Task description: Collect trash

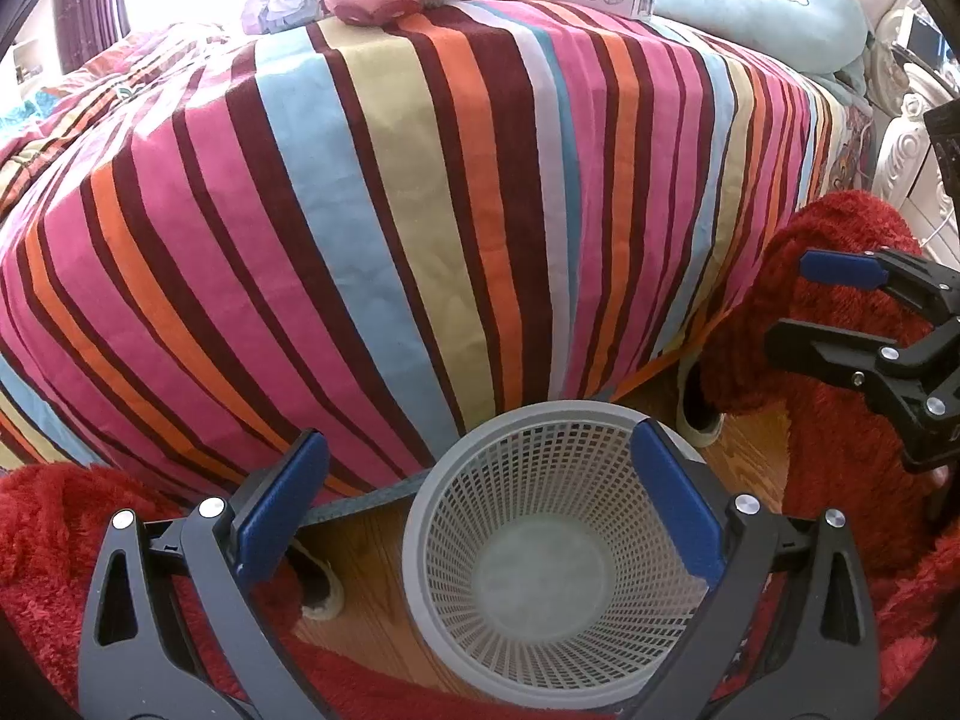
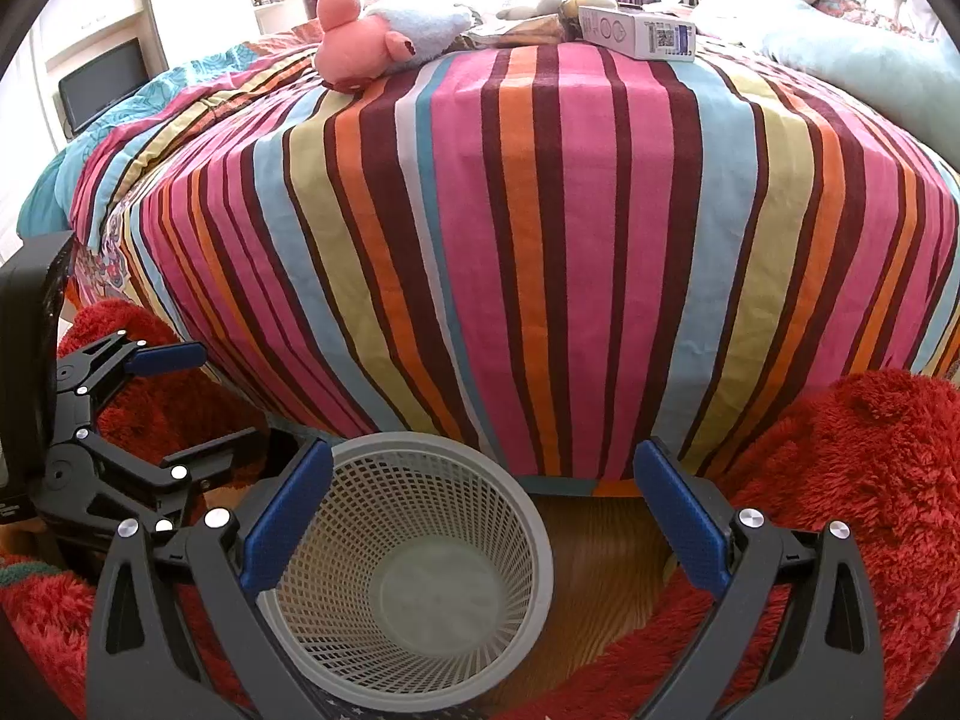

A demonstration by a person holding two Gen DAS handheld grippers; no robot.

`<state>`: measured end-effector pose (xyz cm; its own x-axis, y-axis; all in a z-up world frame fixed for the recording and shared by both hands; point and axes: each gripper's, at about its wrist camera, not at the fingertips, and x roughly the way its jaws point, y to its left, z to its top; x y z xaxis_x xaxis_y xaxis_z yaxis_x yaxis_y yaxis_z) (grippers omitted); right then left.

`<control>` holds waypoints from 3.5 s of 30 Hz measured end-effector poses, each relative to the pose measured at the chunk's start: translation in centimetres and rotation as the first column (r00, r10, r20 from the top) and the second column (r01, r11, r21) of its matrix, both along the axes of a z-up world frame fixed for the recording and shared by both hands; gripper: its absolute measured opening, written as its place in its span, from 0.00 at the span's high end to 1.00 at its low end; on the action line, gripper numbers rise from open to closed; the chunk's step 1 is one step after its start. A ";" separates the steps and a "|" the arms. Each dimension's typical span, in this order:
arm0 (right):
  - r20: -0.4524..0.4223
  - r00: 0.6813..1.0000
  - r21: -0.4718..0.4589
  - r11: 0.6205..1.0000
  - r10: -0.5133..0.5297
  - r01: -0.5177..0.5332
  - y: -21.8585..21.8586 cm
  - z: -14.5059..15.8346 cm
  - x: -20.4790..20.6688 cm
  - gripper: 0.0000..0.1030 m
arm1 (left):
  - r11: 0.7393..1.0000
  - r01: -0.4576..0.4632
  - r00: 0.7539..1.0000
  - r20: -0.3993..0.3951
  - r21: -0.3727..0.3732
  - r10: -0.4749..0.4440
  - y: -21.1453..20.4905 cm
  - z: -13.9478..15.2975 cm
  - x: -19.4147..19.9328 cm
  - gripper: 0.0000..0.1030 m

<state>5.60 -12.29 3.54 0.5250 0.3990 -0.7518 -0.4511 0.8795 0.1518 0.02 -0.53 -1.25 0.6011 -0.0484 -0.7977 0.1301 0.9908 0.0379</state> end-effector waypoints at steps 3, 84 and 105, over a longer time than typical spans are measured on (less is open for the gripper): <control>-0.001 1.000 -0.001 1.000 0.000 0.000 0.0 0.0 0.0 0.06 | 1.000 0.003 1.000 0.008 -0.008 -0.003 0.0 -0.1 0.0 0.06; -0.467 0.877 0.023 0.993 0.110 -0.113 2.6 -8.5 1.9 0.22 | 0.974 -0.041 0.882 -0.466 -0.222 -0.068 -0.3 -9.8 2.5 0.08; 0.248 0.969 0.126 0.991 0.003 -0.036 -2.8 10.3 6.6 0.22 | 0.992 -0.110 0.958 0.260 -0.056 0.120 6.0 11.2 5.9 0.08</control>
<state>12.24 -15.13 13.82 0.6790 0.4955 -0.5416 -0.5056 0.8506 0.1444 5.94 5.51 9.94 0.7924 0.0043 -0.6100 0.0060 0.9999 0.0148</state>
